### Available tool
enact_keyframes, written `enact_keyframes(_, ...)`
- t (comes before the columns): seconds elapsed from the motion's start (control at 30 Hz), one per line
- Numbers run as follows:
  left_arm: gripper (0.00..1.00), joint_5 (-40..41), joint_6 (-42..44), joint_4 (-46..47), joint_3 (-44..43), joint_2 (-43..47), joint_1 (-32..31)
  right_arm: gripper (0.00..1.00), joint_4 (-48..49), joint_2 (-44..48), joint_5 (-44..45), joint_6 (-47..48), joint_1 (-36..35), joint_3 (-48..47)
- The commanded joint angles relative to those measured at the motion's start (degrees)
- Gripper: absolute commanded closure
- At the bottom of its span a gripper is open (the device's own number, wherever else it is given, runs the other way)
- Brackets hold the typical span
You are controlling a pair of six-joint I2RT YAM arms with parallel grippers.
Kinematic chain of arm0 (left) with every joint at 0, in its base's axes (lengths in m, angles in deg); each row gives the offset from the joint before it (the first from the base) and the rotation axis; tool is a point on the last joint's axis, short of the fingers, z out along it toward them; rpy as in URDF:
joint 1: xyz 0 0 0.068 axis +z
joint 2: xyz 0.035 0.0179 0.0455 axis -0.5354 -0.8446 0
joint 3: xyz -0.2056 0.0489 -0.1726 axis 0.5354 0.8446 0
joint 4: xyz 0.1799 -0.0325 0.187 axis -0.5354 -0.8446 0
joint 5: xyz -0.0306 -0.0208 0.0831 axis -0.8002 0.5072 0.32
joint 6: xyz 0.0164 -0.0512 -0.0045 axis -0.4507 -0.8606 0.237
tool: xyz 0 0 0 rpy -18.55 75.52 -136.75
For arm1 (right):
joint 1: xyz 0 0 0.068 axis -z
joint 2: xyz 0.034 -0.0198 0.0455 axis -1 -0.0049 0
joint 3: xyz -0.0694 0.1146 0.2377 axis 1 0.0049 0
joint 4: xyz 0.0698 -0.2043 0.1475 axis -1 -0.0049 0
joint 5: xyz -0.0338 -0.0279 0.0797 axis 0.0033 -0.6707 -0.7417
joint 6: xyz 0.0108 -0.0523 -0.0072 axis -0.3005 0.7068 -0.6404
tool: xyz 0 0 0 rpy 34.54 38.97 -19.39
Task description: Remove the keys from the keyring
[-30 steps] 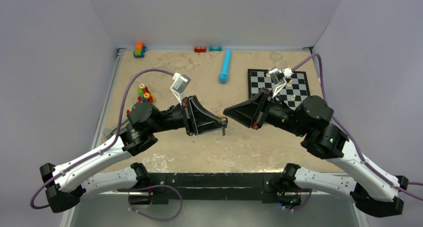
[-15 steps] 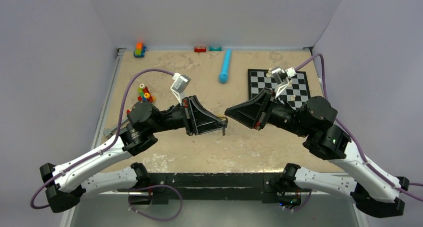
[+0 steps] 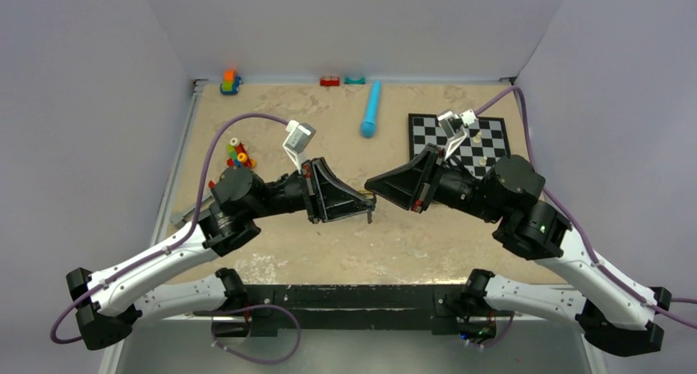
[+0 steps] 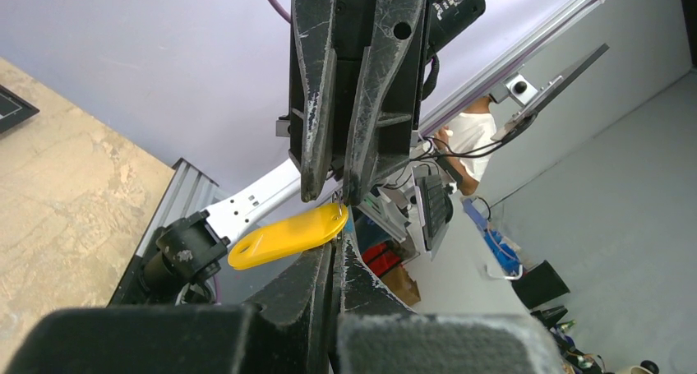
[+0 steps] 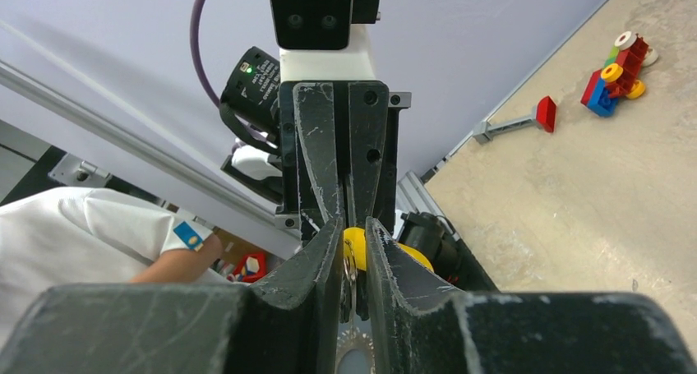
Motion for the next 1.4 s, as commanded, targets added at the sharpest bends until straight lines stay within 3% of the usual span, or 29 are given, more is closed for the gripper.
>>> enact_keyframes(0.0, 1.00, 0.1, 0.2, 1.7, -1.6, 0.2, 0.2, 0.80, 1.3, 0.1, -1.5, -0.4, 0.2, -1.3)
enact_keyframes(0.7, 1.00, 0.5, 0.1, 1.8, -2.0, -0.2, 0.1, 0.83, 1.5, 0.3, -2.2, -0.7, 0.3, -0.2)
enact_keyframes(1.03, 1.00, 0.7, 0.2, 1.9, -2.0, -0.3, 0.2, 0.90, 1.3, 0.1, -2.4, -0.7, 0.2, -0.1)
enact_keyframes(1.17, 1.00, 0.7, 0.3, 1.6, -2.0, -0.3, 0.2, 1.00, 1.1, 0.2, -2.3, -0.7, 0.2, -0.2)
enact_keyframes(1.37, 1.00, 0.8, 0.9, 0.3, -1.9, 0.0, 0.2, 1.00, -0.5, 0.4, -1.3, -0.3, 0.2, -1.3)
